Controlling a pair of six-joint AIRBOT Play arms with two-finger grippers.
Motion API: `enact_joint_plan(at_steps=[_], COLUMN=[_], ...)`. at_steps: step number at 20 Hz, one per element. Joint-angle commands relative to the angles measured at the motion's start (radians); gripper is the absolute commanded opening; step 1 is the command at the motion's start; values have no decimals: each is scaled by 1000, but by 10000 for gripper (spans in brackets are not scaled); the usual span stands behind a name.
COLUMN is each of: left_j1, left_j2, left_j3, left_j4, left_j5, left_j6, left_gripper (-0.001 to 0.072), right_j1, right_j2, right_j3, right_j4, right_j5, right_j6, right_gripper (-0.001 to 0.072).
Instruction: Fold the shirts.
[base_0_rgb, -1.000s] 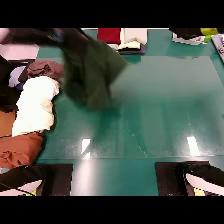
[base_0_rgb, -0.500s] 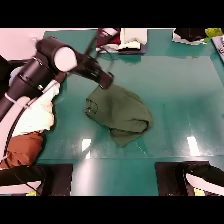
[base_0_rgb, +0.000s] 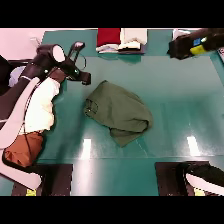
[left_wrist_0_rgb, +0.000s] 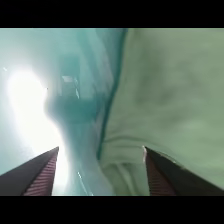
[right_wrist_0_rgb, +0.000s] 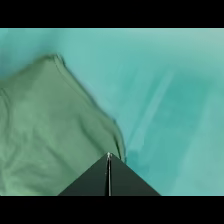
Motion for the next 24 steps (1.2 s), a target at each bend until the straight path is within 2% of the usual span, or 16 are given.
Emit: enact_joint_plan(at_steps=[1,5,9,10,11,12,15,19,20,21,22,24], left_j1=[17,-20,-58,-58,-58,-53,-20,55,66,74,74,74], left_j2=[-118,-150,-165,-164,-161,-155,-114,-23,-14,-12,-12,-13], left_j3=[0,-1,-13,-11,-10,-9,32,46,45,46,45,45], left_j4=[-57,-85,-83,-83,-82,-77,-34,-14,-14,-14,-14,-22], left_j5=[-15,-2,-3,-3,-4,-4,-22,-32,-43,-60,-71,-74], left_j6=[-2,6,6,6,6,10,6,8,8,8,8,7], left_gripper=[619,619,611,430,150,33,25,25,25,25,25,25], right_j1=[0,0,0,0,0,0,0,-19,-40,-61,-82,-91], right_j2=[0,0,1,2,2,2,16,86,89,82,63,9], right_j3=[-115,-198,-217,-217,-217,-217,-262,-505,-564,-612,-650,-705], right_j4=[8,18,18,18,18,18,14,19,32,66,106,188], right_j5=[-40,-103,-101,-98,-90,-70,14,5,-5,-20,-43,-116], right_j6=[12,22,38,38,37,37,37,38,53,66,66,64], right_gripper=[19,18,18,19,18,19,19,19,47,283,478,478])
